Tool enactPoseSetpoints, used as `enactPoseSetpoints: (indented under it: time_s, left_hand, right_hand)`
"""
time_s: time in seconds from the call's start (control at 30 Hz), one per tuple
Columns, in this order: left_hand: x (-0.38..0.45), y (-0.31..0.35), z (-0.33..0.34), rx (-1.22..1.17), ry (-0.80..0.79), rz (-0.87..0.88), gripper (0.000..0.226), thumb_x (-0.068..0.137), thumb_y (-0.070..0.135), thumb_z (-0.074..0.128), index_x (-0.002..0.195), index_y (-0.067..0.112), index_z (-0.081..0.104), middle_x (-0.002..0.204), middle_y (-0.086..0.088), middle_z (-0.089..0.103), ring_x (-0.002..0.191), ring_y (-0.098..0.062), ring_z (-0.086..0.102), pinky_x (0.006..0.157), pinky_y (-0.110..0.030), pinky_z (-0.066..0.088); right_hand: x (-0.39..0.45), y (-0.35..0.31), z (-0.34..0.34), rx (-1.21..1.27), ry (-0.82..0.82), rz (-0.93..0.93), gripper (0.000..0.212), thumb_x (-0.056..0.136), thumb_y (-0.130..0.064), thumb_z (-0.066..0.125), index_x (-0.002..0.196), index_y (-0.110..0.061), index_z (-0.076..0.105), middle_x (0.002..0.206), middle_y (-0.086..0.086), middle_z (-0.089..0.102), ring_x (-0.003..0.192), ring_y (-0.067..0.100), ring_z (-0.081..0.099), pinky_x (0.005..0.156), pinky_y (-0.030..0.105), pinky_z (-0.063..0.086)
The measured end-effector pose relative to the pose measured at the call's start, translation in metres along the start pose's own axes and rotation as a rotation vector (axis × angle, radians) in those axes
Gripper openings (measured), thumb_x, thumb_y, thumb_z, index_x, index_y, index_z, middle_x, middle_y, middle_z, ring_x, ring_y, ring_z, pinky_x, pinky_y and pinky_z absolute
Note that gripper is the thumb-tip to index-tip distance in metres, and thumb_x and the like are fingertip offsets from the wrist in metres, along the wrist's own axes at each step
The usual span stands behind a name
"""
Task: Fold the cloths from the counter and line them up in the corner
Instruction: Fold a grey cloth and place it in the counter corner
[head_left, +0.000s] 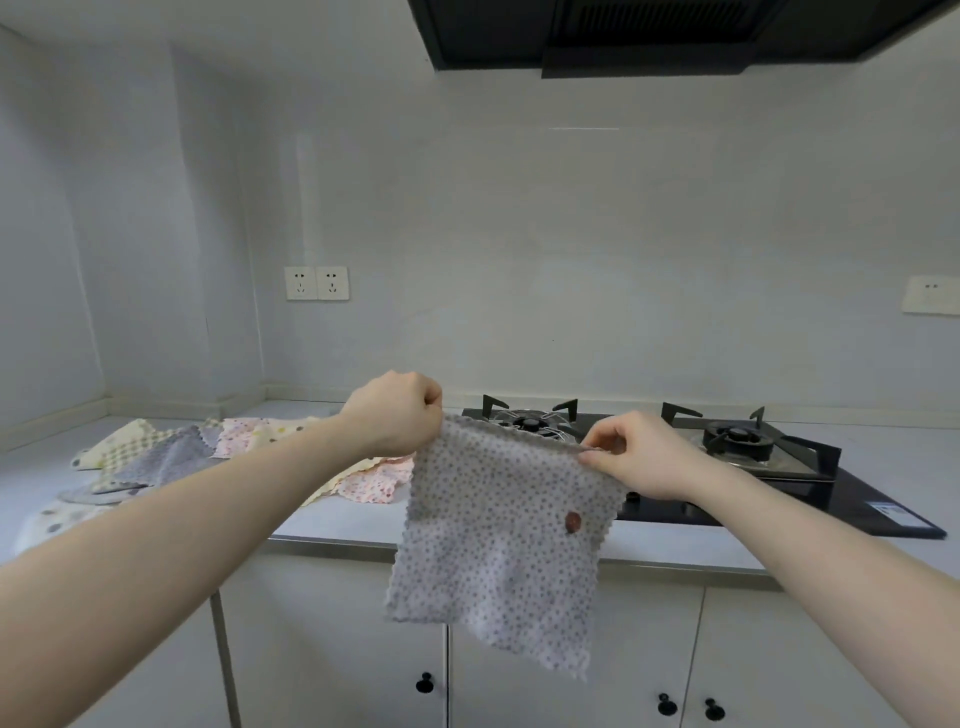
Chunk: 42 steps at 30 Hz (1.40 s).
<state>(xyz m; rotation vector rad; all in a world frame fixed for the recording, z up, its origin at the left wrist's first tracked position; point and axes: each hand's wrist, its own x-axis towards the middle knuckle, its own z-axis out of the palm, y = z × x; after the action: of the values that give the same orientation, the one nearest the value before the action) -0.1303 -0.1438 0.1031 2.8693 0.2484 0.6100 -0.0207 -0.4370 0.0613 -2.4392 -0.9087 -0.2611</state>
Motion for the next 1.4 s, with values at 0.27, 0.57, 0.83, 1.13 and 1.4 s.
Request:
enactPoseSetpoints:
  time_s: [0.27,0.57,0.83,1.13,1.4]
  left_hand:
    - [0.048,-0.003,0.009,-0.383,0.184,-0.278,0.026,0.074,0.010,0.050,0.067,0.016,0.074,0.062,0.001,0.073,0.068,-0.022,0.071,0.061,-0.025,0.057]
    - [0.045,0.024,0.003,-0.779,0.263,-0.194,0.021,0.085,0.014,0.060,0.073,0.018,0.077,0.069,0.005,0.077,0.075,-0.023,0.073,0.065,-0.033,0.059]
    - [-0.045,-0.004,0.065,-0.406,-0.186,-0.020,0.012,0.083,0.022,0.070,0.072,0.023,0.073,0.070,0.012,0.071,0.065,-0.002,0.061,0.057,-0.012,0.046]
    - [-0.045,-0.030,0.110,-0.424,-0.308,0.005,0.005,0.088,0.018,0.073,0.087,0.023,0.072,0.075,0.009,0.071,0.063,0.000,0.061,0.063,-0.020,0.051]
    - [0.000,-0.037,0.146,-0.512,-0.138,-0.145,0.007,0.099,0.026,0.061,0.098,0.025,0.069,0.091,0.001,0.073,0.083,-0.012,0.065,0.068,-0.022,0.046]
  right_hand:
    - [0.056,0.026,-0.007,-0.015,0.226,0.220,0.005,0.098,-0.023,0.063,0.095,-0.023,0.067,0.090,-0.003,0.069,0.090,0.022,0.066,0.077,0.030,0.048]
    - [0.045,0.017,-0.040,0.172,0.472,0.112,0.006,0.101,-0.017,0.058,0.097,-0.020,0.062,0.095,-0.008,0.070,0.090,0.015,0.065,0.081,0.034,0.049]
    - [-0.058,0.042,0.016,0.185,0.085,0.148,0.015,0.097,-0.016,0.064,0.088,-0.028,0.065,0.083,-0.016,0.073,0.079,-0.004,0.065,0.073,0.019,0.046]
    - [-0.069,0.065,0.051,0.196,0.067,0.209,0.013,0.098,-0.020,0.065,0.090,-0.030,0.067,0.082,-0.016,0.074,0.075,0.003,0.066,0.074,0.026,0.052]
    - [-0.006,0.079,0.076,0.277,0.256,0.305,0.006,0.092,-0.023,0.075,0.092,-0.026,0.069,0.079,-0.006,0.074,0.078,0.009,0.068,0.078,0.030,0.053]
